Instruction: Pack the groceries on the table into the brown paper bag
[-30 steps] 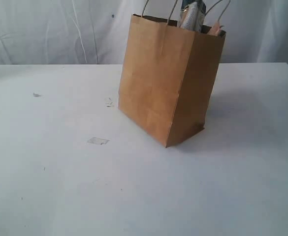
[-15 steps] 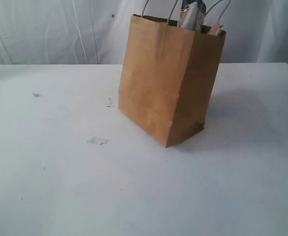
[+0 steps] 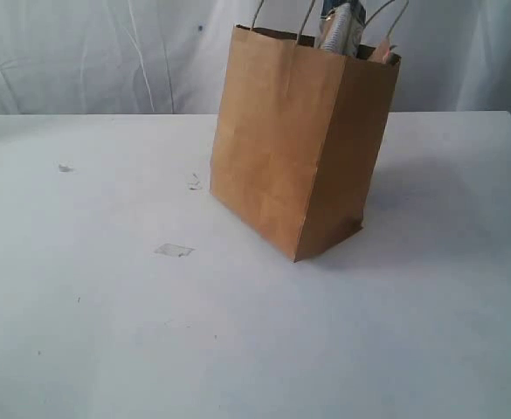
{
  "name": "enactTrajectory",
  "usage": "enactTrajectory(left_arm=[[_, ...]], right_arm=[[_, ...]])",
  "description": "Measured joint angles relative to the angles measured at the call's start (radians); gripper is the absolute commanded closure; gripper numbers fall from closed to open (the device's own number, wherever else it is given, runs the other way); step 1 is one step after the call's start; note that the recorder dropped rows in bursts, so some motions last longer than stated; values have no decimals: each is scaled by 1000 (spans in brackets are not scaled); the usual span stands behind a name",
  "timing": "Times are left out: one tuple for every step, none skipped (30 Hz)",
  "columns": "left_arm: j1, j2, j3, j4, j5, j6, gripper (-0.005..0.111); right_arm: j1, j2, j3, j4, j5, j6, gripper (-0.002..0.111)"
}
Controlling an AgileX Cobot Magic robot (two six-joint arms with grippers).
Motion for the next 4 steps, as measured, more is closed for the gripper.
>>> enactTrajectory(left_arm=[[0,0,0,0,0,0,107],[0,0,0,0,0,0,107],[0,0,0,0,0,0,107],[0,0,0,0,0,0,107]], right_arm=[[0,0,0,0,0,0,108],[0,0,0,0,0,0,108],[0,0,0,0,0,0,108],[0,0,0,0,0,0,108]])
